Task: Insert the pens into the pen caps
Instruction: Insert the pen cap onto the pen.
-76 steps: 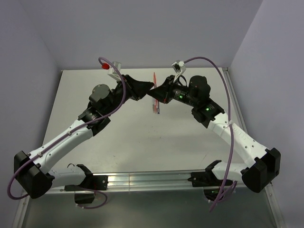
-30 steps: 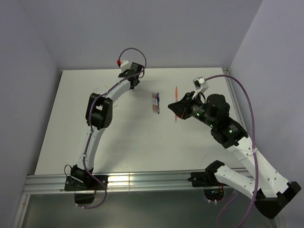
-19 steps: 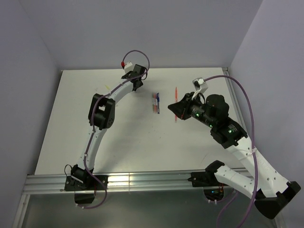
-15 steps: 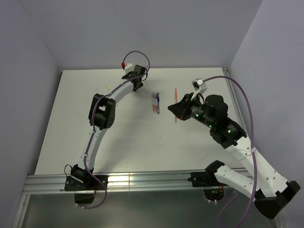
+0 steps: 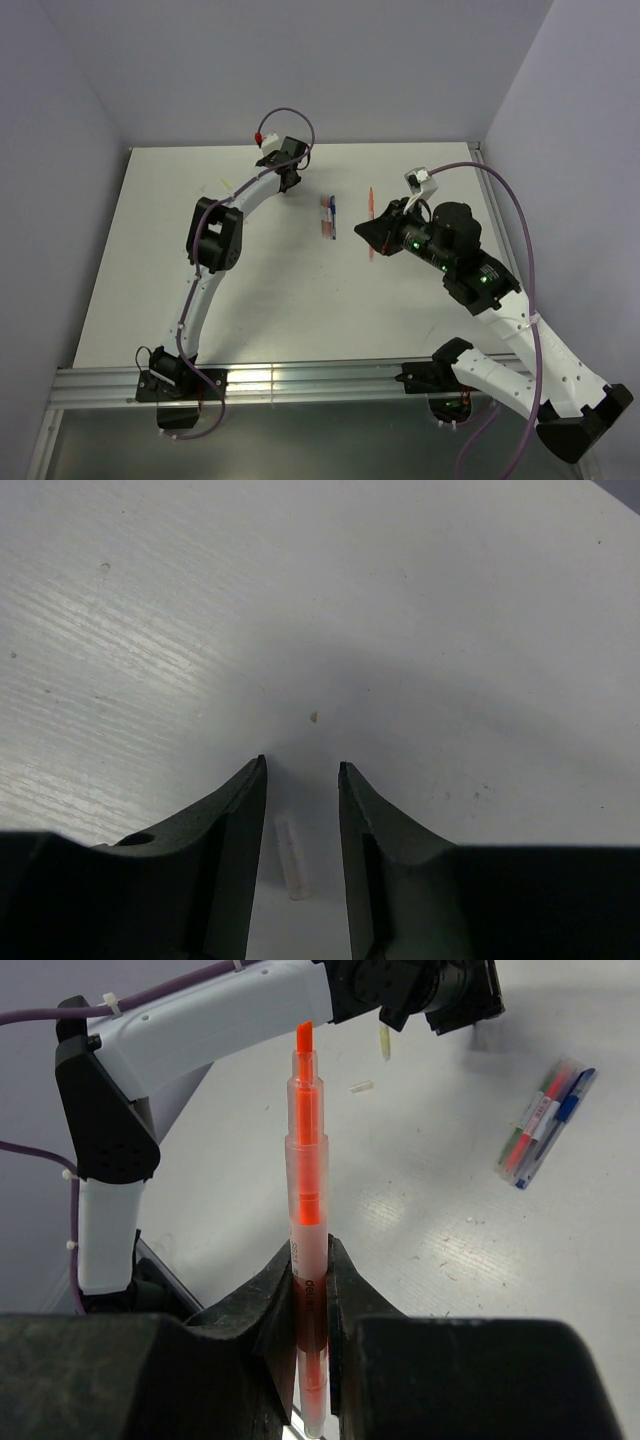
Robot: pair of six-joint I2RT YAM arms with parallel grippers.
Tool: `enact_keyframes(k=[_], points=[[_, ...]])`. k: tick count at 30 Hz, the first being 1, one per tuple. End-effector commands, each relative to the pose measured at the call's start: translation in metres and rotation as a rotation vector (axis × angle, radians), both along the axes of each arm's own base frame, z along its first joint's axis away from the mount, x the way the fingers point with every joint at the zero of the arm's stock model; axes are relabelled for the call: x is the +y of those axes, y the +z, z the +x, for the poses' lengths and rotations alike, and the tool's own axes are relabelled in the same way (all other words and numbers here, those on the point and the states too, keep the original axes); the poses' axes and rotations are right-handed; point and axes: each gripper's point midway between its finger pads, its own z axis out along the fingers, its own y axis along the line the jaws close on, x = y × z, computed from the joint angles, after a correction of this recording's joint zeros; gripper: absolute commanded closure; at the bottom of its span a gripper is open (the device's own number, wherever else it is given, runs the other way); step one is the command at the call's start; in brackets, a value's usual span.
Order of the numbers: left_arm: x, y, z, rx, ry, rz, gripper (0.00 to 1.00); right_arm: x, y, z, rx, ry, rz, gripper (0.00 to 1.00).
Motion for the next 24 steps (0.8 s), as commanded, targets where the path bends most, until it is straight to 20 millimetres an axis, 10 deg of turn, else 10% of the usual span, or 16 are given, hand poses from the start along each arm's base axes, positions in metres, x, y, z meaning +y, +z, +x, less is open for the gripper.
enact_keyframes(k=[1, 24], points=[[-0.007, 0.014, -0.005, -0.004, -0.012, -0.02, 0.61, -0.002, 0.013, 0.001, -0.056, -0.002, 0.017, 1.0], [-0.015, -0.002, -0.03, 0.075, -0.04, 0.007, 0.63, -0.007, 0.018, -0.004, -0.08, -0.013, 0.03, 1.0]])
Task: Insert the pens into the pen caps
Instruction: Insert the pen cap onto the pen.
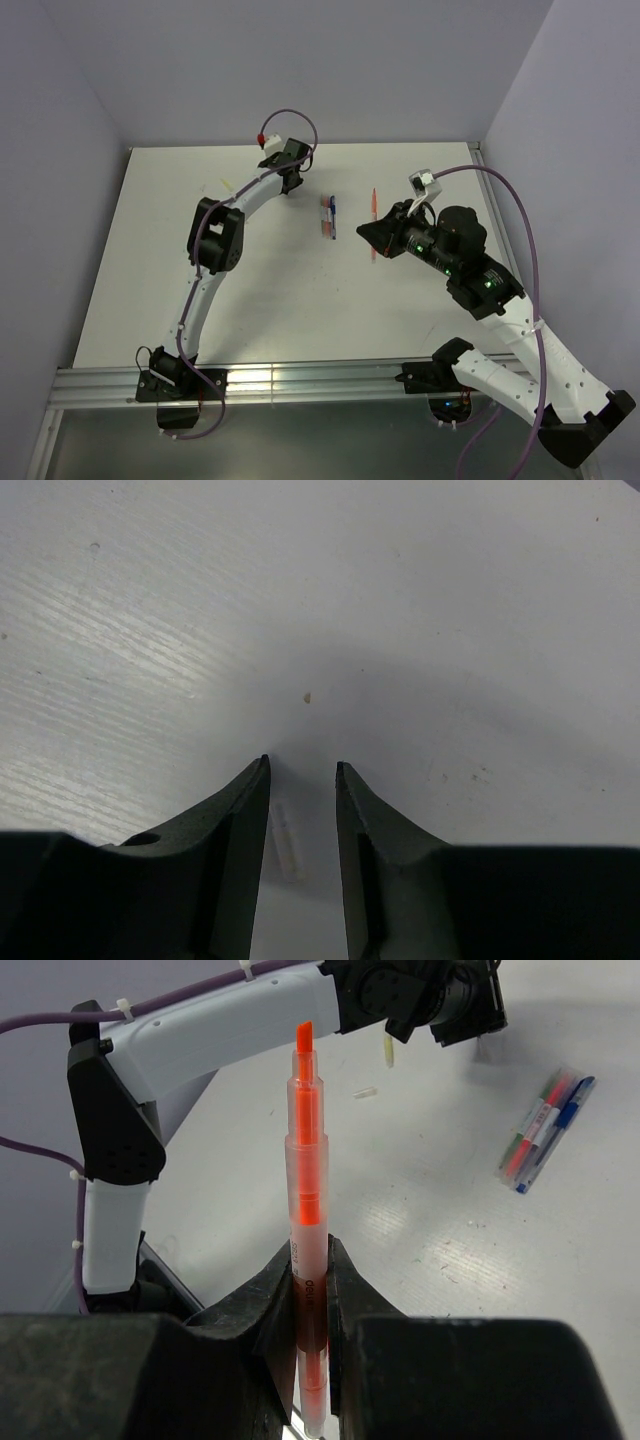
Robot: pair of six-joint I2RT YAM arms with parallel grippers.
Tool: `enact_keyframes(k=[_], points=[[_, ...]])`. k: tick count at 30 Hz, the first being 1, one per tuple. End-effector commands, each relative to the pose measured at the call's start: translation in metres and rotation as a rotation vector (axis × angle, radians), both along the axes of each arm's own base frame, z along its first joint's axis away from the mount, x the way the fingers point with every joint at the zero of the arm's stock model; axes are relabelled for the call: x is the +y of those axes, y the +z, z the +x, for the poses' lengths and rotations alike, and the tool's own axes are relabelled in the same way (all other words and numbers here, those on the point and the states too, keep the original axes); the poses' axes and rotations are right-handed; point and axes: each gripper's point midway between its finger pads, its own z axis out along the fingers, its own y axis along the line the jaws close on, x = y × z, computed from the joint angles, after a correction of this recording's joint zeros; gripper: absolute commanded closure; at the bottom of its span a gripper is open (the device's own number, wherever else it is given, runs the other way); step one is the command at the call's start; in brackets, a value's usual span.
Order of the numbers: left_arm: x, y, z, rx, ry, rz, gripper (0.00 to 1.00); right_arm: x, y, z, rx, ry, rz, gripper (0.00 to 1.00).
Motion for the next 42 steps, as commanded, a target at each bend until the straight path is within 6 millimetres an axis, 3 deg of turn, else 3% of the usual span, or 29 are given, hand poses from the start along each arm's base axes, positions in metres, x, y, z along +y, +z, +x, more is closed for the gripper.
enact_keyframes(k=[1, 29, 42], points=[[-0.01, 0.0, -0.026, 0.069, -0.027, 0.001, 0.63, -0.004, 0.014, 0.002, -0.059, -0.014, 0.018, 1.0], [-0.012, -0.011, -0.049, 0.138, -0.001, -0.03, 0.6, -0.006, 0.012, -0.003, -0.064, -0.008, 0.021, 1.0], [-0.013, -0.022, -0.061, 0.176, 0.0, 0.006, 0.64, -0.005, 0.016, -0.006, -0.07, 0.003, 0.032, 1.0]])
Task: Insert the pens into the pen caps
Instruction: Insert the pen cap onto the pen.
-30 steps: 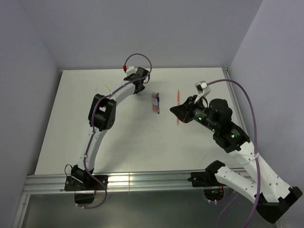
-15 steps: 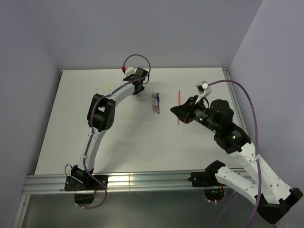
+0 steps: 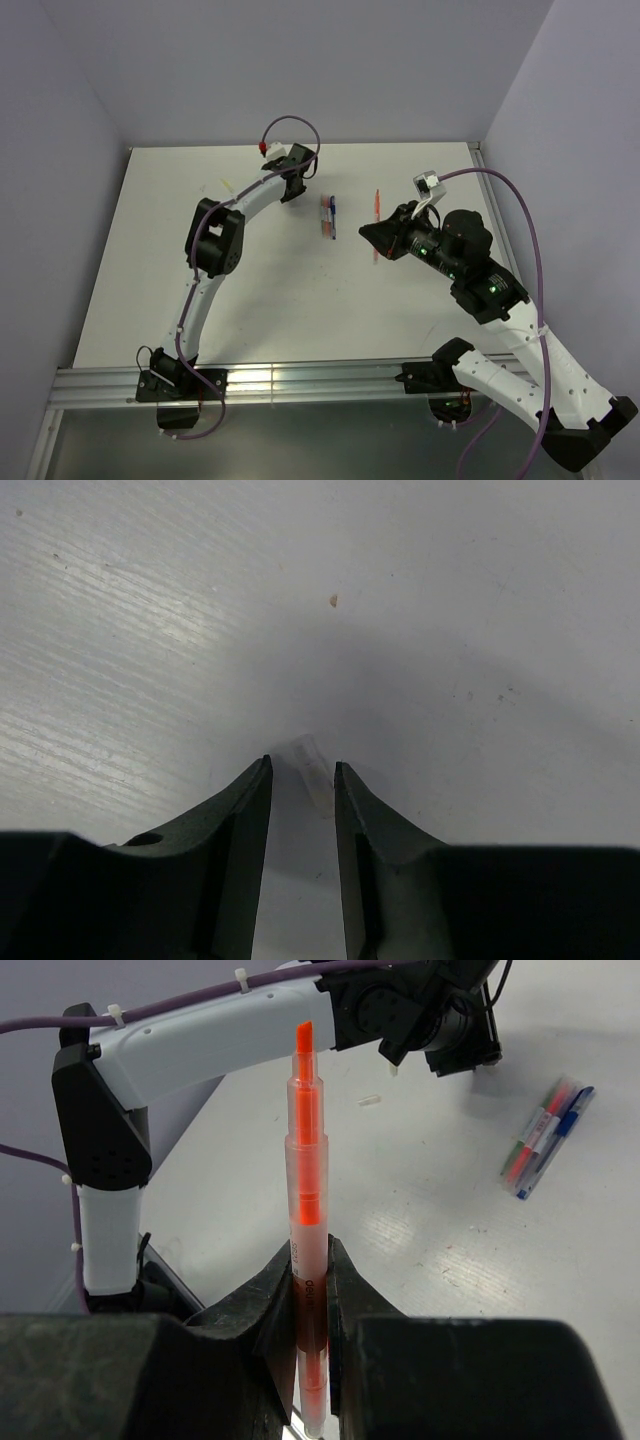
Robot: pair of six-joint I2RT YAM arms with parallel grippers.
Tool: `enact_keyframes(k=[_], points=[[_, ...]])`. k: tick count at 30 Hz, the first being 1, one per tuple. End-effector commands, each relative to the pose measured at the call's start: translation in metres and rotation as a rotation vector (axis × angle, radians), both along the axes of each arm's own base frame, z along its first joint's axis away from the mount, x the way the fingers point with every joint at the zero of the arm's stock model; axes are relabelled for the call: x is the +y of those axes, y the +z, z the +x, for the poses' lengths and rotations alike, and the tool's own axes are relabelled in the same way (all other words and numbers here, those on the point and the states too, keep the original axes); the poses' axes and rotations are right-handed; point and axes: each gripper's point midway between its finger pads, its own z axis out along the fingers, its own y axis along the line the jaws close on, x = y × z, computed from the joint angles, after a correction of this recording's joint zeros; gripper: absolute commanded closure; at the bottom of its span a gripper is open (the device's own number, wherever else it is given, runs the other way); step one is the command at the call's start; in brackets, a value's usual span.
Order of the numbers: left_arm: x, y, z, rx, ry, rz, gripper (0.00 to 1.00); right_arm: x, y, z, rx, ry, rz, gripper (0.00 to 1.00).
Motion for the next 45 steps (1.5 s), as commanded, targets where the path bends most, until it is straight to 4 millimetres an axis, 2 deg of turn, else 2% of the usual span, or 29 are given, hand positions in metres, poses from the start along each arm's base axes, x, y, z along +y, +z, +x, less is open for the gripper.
enact_keyframes(k=[1, 9, 16, 26, 28, 35, 45], points=[[-0.004, -0.021, -0.025, 0.103, -0.022, 0.026, 0.64, -0.001, 0.009, 0.0, -0.045, 0.002, 0.02, 1.0], [-0.001, -0.019, -0.02, 0.105, -0.026, 0.033, 0.67, -0.002, 0.009, -0.001, -0.045, 0.0, 0.018, 1.0], [0.003, -0.027, -0.015, 0.12, -0.038, 0.055, 0.66, -0.002, 0.01, -0.001, -0.047, 0.002, 0.02, 1.0], [0.012, -0.029, -0.004, 0.131, -0.095, 0.059, 0.68, -0.003, 0.008, -0.001, -0.049, -0.002, 0.018, 1.0], [0.011, -0.028, -0.004, 0.132, -0.113, 0.063, 0.67, -0.003, 0.008, -0.001, -0.048, -0.003, 0.019, 1.0], [0.009, -0.048, -0.018, 0.195, -0.157, 0.056, 0.71, -0.004, 0.009, 0.0, -0.05, -0.008, 0.015, 1.0], [0.013, -0.061, -0.029, 0.243, -0.179, 0.076, 0.75, -0.003, 0.008, 0.002, -0.049, -0.01, 0.014, 1.0]])
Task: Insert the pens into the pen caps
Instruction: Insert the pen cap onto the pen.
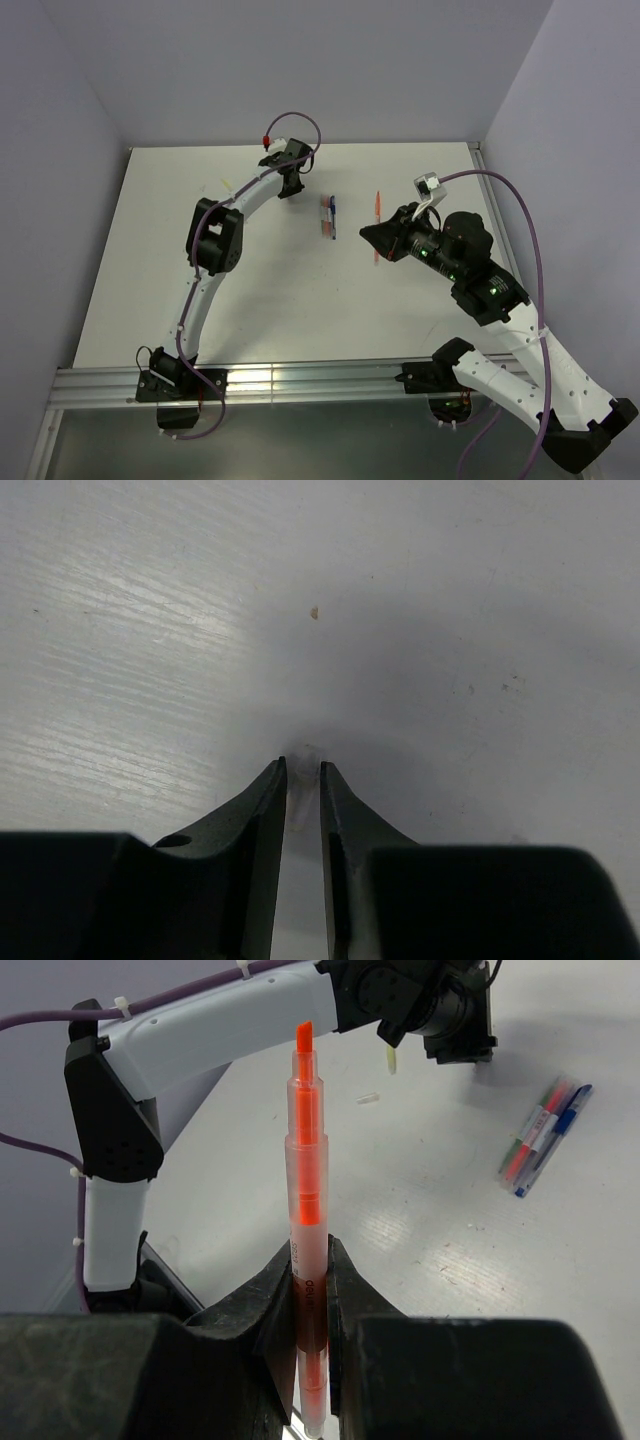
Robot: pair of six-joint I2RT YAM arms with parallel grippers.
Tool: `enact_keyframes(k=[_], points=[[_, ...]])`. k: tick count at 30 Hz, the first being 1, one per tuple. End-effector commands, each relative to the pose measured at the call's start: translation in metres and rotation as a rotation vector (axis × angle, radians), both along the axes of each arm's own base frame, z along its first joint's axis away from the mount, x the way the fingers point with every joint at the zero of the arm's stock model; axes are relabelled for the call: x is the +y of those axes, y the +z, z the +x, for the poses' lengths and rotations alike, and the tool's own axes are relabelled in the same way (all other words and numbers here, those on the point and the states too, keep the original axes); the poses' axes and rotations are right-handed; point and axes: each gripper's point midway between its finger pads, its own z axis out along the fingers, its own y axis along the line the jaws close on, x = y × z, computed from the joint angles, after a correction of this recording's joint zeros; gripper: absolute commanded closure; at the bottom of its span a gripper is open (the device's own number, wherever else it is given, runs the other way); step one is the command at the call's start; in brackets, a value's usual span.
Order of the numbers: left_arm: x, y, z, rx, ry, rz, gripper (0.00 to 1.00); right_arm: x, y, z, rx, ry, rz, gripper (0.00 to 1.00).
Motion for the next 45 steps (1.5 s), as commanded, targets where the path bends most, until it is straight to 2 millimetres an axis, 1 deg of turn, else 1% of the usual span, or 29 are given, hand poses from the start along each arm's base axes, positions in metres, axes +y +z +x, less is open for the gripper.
enact_keyframes(k=[1, 6, 15, 17, 19, 21, 22, 24, 25, 26, 27, 28, 29, 30, 31, 32, 33, 34, 35, 36, 37, 38, 39, 40, 41, 42, 43, 44, 45], points=[[0.01, -0.058, -0.037, 0.186, -0.049, 0.046, 0.75, -0.002, 0.011, 0.003, -0.049, -0.01, 0.016, 1.0], [0.012, -0.061, -0.04, 0.198, -0.052, 0.049, 0.76, -0.002, 0.01, 0.004, -0.047, -0.014, 0.013, 1.0], [0.012, -0.07, -0.053, 0.227, -0.044, 0.062, 0.83, -0.002, 0.009, 0.009, -0.047, -0.026, -0.001, 1.0], [0.013, -0.068, -0.054, 0.224, -0.046, 0.06, 0.84, -0.002, 0.008, 0.011, -0.045, -0.03, -0.004, 1.0], [0.012, -0.067, -0.055, 0.226, -0.054, 0.049, 0.92, -0.001, 0.008, 0.013, -0.045, -0.03, -0.01, 1.0], [0.01, -0.059, -0.054, 0.216, -0.063, 0.035, 1.0, -0.001, 0.005, 0.014, -0.035, -0.03, -0.021, 1.0], [0.007, -0.054, -0.054, 0.207, -0.075, 0.026, 1.0, -0.001, 0.006, 0.014, -0.039, -0.028, -0.024, 1.0], [0.002, -0.036, -0.053, 0.181, -0.098, -0.018, 1.0, -0.001, 0.007, 0.015, -0.047, -0.027, -0.028, 1.0], [0.003, -0.027, -0.05, 0.168, -0.1, -0.042, 1.0, -0.001, 0.009, 0.016, -0.053, -0.028, -0.028, 1.0], [-0.003, -0.005, -0.053, 0.149, -0.129, -0.101, 1.0, -0.002, 0.009, 0.018, -0.051, -0.041, -0.033, 1.0], [-0.007, 0.011, -0.046, 0.101, -0.144, -0.141, 1.0, -0.001, 0.006, 0.022, -0.044, -0.045, -0.046, 1.0], [-0.008, 0.048, -0.042, 0.038, -0.168, -0.188, 1.0, 0.0, 0.009, 0.024, -0.046, -0.044, -0.046, 1.0], [-0.013, 0.057, -0.05, 0.039, -0.204, -0.234, 1.0, 0.003, 0.011, 0.024, -0.045, -0.034, -0.045, 1.0], [-0.016, 0.075, -0.049, 0.005, -0.233, -0.275, 1.0, 0.007, 0.008, 0.027, -0.036, -0.023, -0.049, 1.0], [-0.015, 0.097, -0.044, -0.047, -0.25, -0.321, 1.0, 0.009, 0.013, 0.028, -0.041, -0.016, -0.042, 1.0], [-0.013, 0.128, -0.051, -0.106, -0.277, -0.366, 1.0, 0.01, 0.016, 0.029, -0.041, -0.012, -0.034, 1.0], [-0.021, 0.147, -0.059, -0.132, -0.333, -0.44, 1.0, 0.013, 0.015, 0.031, -0.036, -0.005, -0.034, 1.0], [-0.015, 0.182, -0.062, -0.235, -0.359, -0.489, 1.0, 0.015, 0.022, 0.032, -0.048, -0.004, -0.023, 1.0], [-0.016, 0.199, -0.067, -0.273, -0.384, -0.523, 1.0, 0.017, 0.026, 0.034, -0.047, -0.004, -0.013, 1.0], [-0.013, 0.231, -0.078, -0.329, -0.421, -0.579, 1.0, 0.021, 0.032, 0.037, -0.046, 0.008, -0.002, 1.0], [-0.012, 0.239, -0.082, -0.37, -0.446, -0.619, 1.0, 0.025, 0.037, 0.039, -0.05, 0.021, 0.009, 1.0], [-0.012, 0.252, -0.088, -0.398, -0.458, -0.679, 1.0, 0.03, 0.04, 0.04, -0.046, 0.033, 0.021, 1.0], [-0.008, 0.268, -0.096, -0.433, -0.505, -0.745, 1.0, 0.037, 0.043, 0.045, -0.034, 0.058, 0.026, 1.0], [-0.002, 0.289, -0.105, -0.531, -0.54, -0.79, 1.0, 0.042, 0.045, 0.047, -0.027, 0.072, 0.031, 1.0], [0.001, 0.302, -0.112, -0.564, -0.549, -0.856, 1.0, 0.046, 0.048, 0.049, -0.021, 0.085, 0.04, 1.0], [0.01, 0.321, -0.122, -0.622, -0.572, -0.888, 1.0, 0.053, 0.051, 0.055, -0.013, 0.099, 0.044, 1.0], [0.012, 0.328, -0.131, -0.682, -0.625, -0.922, 1.0, 0.058, 0.054, 0.054, -0.003, 0.125, 0.05, 1.0], [0.013, 0.337, -0.139, -0.703, -0.639, -0.965, 1.0, 0.062, 0.056, 0.055, 0.0, 0.141, 0.057, 1.0], [0.018, 0.337, -0.148, -0.723, -0.639, -0.987, 1.0, 0.068, 0.063, 0.059, -0.01, 0.156, 0.076, 1.0]])
